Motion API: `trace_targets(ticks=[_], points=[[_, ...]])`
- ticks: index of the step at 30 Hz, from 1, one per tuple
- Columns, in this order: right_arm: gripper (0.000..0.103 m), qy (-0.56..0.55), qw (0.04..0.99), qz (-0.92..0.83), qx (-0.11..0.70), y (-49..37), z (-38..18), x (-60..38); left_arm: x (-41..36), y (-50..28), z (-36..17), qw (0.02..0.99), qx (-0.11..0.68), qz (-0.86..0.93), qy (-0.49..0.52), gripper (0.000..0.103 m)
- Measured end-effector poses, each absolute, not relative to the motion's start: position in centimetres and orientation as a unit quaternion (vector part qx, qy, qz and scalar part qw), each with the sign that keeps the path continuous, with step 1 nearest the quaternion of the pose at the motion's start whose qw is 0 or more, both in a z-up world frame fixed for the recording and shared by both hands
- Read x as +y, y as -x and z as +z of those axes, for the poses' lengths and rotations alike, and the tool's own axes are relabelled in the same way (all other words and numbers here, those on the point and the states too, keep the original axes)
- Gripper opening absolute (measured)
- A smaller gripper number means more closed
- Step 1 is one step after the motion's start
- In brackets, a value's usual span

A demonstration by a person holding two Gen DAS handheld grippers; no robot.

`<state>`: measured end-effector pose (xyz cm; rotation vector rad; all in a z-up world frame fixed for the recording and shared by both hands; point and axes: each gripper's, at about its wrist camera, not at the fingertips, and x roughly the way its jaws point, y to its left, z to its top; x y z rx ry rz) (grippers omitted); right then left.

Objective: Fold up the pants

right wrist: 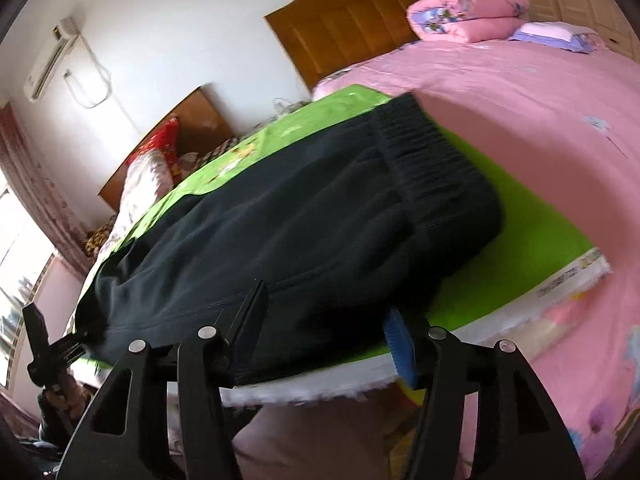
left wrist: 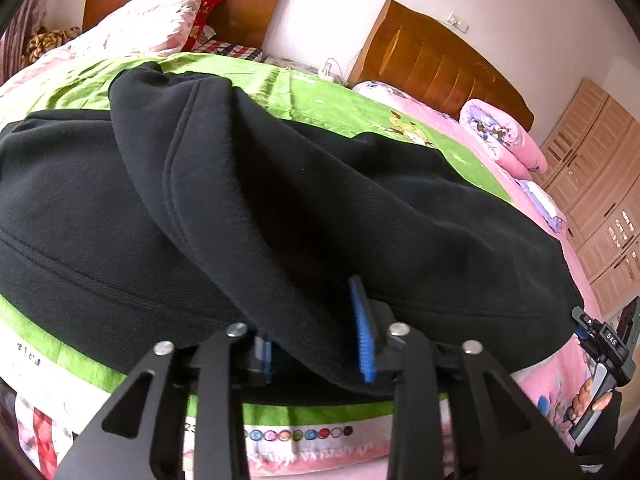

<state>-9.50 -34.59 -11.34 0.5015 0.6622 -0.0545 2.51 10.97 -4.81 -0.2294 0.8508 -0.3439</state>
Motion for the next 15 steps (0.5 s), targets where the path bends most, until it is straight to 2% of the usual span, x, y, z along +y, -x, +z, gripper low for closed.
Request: trace_targets(ticks=[7, 8, 9, 11, 15], points=[[0.056, -0.185, 0.922, -0.026, 0.339, 9.8, -11.7, -32.0, 10.0, -2.1, -4.8, 0.898, 0.400, -0.168, 0.073, 0.047], [0.050, -0.190, 0.922, -0.022, 0.336, 9.8, -11.6, -31.9, 9.9, -2.1, -4.8, 0.899, 0.398, -0.170, 0.072, 0.051], [0.038, -0.199, 0.921, -0.017, 0.333, 9.7, -11.6, -31.8, 9.8, -2.1, -4.9, 0.899, 0.397, -0.171, 0.071, 0.053], [0.025, -0.196, 0.923, -0.018, 0.331, 9.4, -11.6, -31.2, 9.3, -2.2, -4.8, 0.900, 0.397, -0.172, 0.062, 0.060], [0.020, -0.194, 0.921, -0.024, 0.338, 9.3, -11.7, -31.0, 8.8, -2.0, -4.8, 0.903, 0.394, -0.166, 0.040, 0.062]])
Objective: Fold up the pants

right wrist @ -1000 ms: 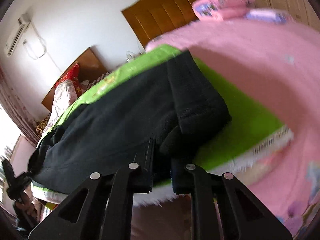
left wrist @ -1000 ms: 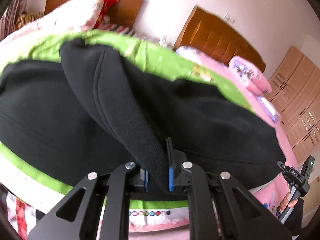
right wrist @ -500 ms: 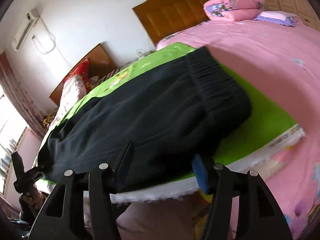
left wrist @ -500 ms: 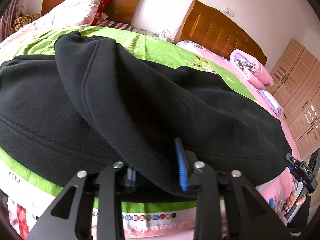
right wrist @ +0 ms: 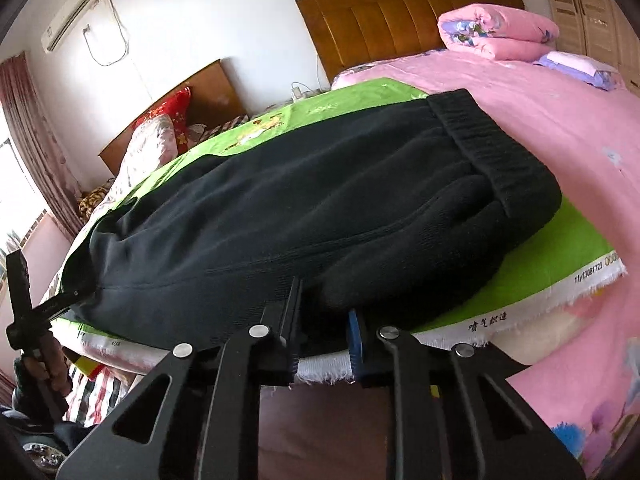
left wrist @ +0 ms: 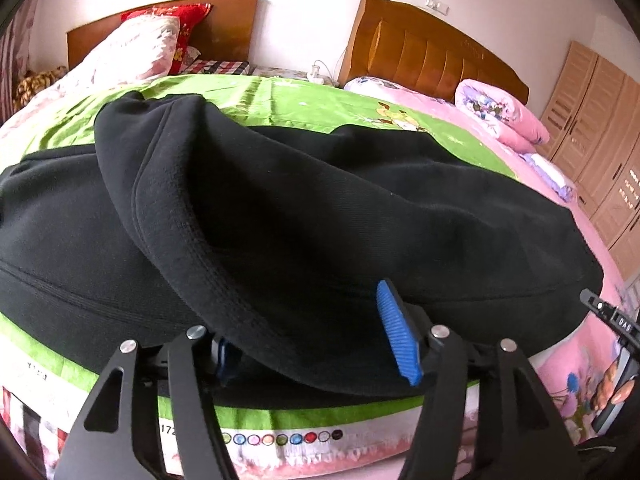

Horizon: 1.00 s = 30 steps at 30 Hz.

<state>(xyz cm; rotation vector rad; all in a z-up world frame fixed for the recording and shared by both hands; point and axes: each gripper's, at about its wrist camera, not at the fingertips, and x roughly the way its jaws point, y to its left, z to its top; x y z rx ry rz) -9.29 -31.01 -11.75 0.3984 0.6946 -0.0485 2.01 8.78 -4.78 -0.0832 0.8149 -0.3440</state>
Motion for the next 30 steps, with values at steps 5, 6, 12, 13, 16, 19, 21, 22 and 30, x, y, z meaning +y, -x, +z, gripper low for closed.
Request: trace_targets(ticks=[5, 6, 12, 13, 16, 19, 21, 22, 30], points=[[0.035, -0.140, 0.923, -0.051, 0.355, 9.3, -11.1, -29.8, 8.5, -1.8, -4.8, 0.907, 0.388, -0.161, 0.021, 0.071], [0.049, -0.127, 0.924, -0.058, 0.356, 9.4, -10.9, -29.6, 8.3, -1.6, -4.8, 0.909, 0.386, -0.155, 0.011, 0.074], [0.062, -0.070, 0.927, -0.106, 0.354, 10.7, -9.9, -29.4, 9.2, -0.9, -4.5, 0.924, 0.371, -0.087, -0.033, 0.090], [0.062, -0.058, 0.927, -0.122, 0.350, 11.0, -9.6, -29.5, 10.0, -0.6, -4.0, 0.930, 0.361, -0.059, -0.034, 0.091], [0.068, -0.019, 0.932, -0.172, 0.317, 11.8, -7.9, -29.7, 11.8, 0.1, -2.5, 0.943, 0.332, -0.013, -0.036, 0.097], [0.088, 0.013, 0.950, -0.152, 0.274, 10.8, -6.2, -28.2, 11.6, 0.1, -0.3, 0.951, 0.305, -0.029, -0.038, 0.100], [0.089, 0.031, 0.955, -0.108, 0.274, 8.9, -5.9, -26.5, 10.1, -0.5, 0.7, 0.950, 0.302, -0.068, -0.045, 0.101], [0.089, 0.049, 0.954, -0.075, 0.286, 7.1, -6.0, -25.2, 8.6, -1.2, 1.1, 0.945, 0.308, -0.100, -0.048, 0.101], [0.090, 0.176, 0.923, -0.004, 0.343, -4.9, -5.2, -18.8, 1.3, -6.2, 1.1, 0.915, 0.351, -0.169, -0.105, 0.101]])
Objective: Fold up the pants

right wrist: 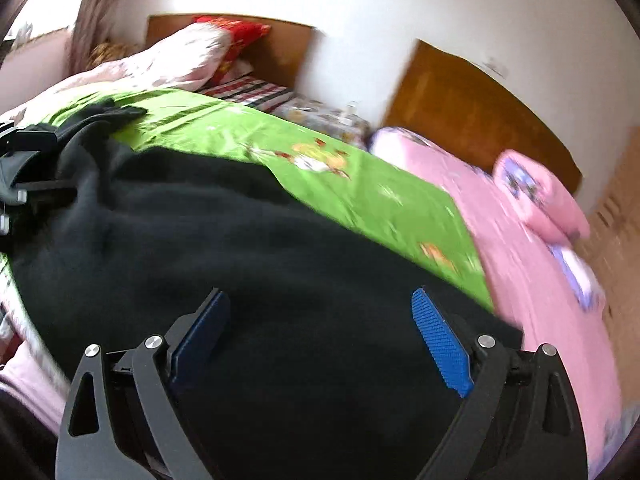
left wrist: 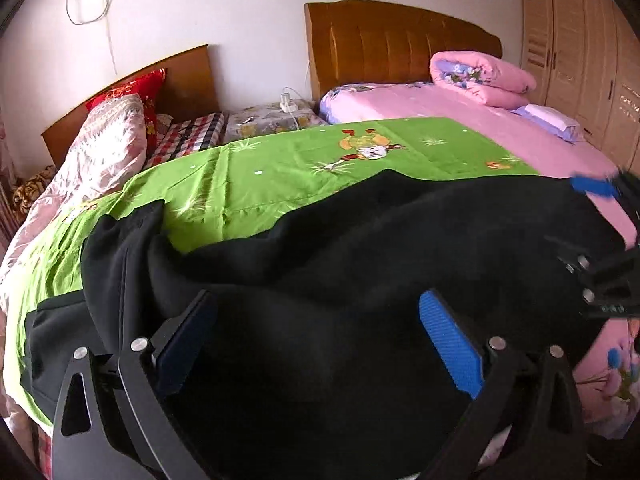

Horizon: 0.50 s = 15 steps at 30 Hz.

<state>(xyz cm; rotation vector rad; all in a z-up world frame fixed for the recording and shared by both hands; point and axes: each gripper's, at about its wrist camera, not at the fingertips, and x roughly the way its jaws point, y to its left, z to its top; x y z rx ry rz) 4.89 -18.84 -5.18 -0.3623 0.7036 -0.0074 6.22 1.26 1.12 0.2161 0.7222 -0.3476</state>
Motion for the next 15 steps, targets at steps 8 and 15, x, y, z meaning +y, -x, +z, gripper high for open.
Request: trace_targets(ticks=[8, 15], points=[[0.090, 0.132, 0.911, 0.030, 0.391, -13.3, -6.4, -16.4, 7.4, -10.2, 0.0, 0.916, 0.386, -0.081, -0.074, 0.101], [0.090, 0.126, 0.897, 0.024, 0.423, -15.4, -10.0, -14.6, 14.4, -19.8, 0.8, 0.898, 0.440, 0.002, -0.025, 0.100]])
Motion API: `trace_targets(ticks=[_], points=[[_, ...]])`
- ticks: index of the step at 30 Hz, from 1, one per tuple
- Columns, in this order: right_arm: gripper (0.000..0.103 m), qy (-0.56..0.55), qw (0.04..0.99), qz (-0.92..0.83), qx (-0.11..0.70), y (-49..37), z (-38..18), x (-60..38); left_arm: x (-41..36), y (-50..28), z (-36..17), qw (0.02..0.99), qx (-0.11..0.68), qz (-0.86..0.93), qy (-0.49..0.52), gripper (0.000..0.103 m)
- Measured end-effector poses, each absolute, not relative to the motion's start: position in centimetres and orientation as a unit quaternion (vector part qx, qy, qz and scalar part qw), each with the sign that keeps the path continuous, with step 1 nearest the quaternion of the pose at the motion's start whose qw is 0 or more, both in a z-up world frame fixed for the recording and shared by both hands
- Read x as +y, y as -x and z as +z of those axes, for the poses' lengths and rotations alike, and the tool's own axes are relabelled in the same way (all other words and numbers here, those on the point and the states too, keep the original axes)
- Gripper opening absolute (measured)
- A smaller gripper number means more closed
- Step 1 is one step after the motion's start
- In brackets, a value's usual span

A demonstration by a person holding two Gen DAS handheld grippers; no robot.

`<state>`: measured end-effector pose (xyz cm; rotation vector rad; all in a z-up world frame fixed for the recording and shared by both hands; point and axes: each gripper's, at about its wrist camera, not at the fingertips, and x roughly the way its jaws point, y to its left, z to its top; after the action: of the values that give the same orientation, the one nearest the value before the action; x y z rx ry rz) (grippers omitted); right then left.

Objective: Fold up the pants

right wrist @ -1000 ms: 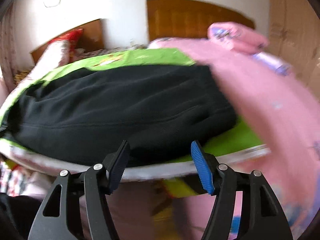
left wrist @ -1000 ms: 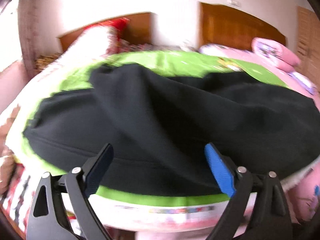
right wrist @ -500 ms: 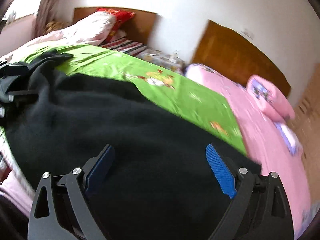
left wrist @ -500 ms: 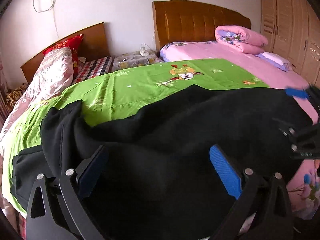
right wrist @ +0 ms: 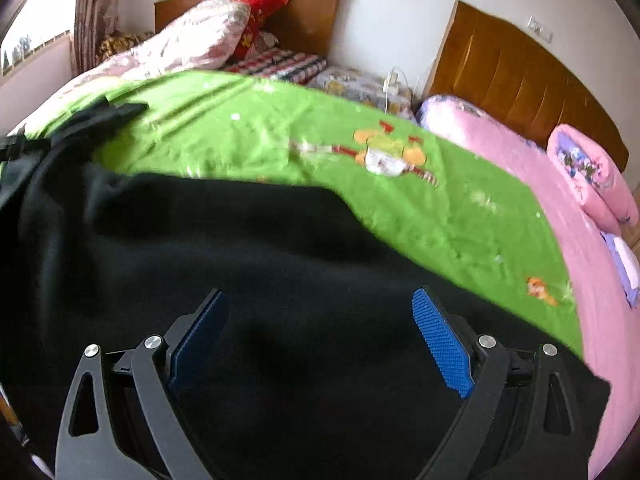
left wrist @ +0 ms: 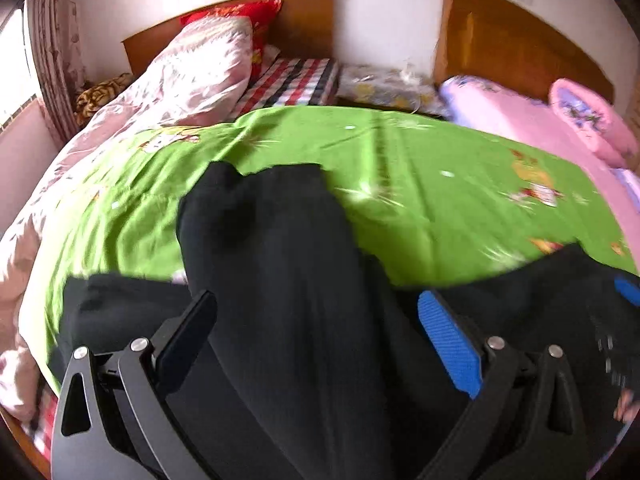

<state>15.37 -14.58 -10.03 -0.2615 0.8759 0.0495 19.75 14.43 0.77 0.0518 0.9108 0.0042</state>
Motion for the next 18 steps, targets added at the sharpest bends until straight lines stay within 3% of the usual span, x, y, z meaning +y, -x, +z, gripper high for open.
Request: trace_targets(ticks=[3, 6, 11, 12, 14, 15, 16, 18], points=[[0.091, 0.128, 0.898, 0.023, 0.421, -15.5, -10.0, -14.5, 14.0, -22.9, -0.2, 0.887, 0.459, 0.007, -0.044, 0.096], [0.092, 0.111, 0.897, 0.029, 0.427, -15.7, -10.1, -15.1, 13.5, -26.1, -2.0, 0.868, 0.493, 0.015, -0.053, 0.080], [0.092, 0.100, 0.896, 0.032, 0.430, -15.8, -10.3, -15.4, 14.4, -30.2, -4.1, 0.844, 0.528, 0.057, -0.077, 0.072], [0.092, 0.101, 0.897, 0.031, 0.430, -15.8, -10.2, -15.3, 14.4, -30.5, -4.1, 0.847, 0.523, 0.050, -0.082, 0.064], [0.092, 0.099, 0.897, 0.032, 0.429, -15.7, -10.3, -15.4, 14.8, -30.3, -3.6, 0.845, 0.523, 0.056, -0.095, 0.030], [0.092, 0.099, 0.897, 0.032, 0.429, -15.7, -10.3, -15.4, 15.2, -29.7, -2.9, 0.853, 0.514, 0.042, -0.079, 0.018], [0.092, 0.099, 0.897, 0.032, 0.429, -15.7, -10.3, -15.4, 15.9, -28.8, -1.9, 0.865, 0.498, 0.031, -0.059, 0.010], [0.092, 0.098, 0.897, 0.033, 0.430, -15.7, -10.3, -15.4, 16.9, -27.3, -0.5, 0.882, 0.468, 0.038, -0.043, 0.009]])
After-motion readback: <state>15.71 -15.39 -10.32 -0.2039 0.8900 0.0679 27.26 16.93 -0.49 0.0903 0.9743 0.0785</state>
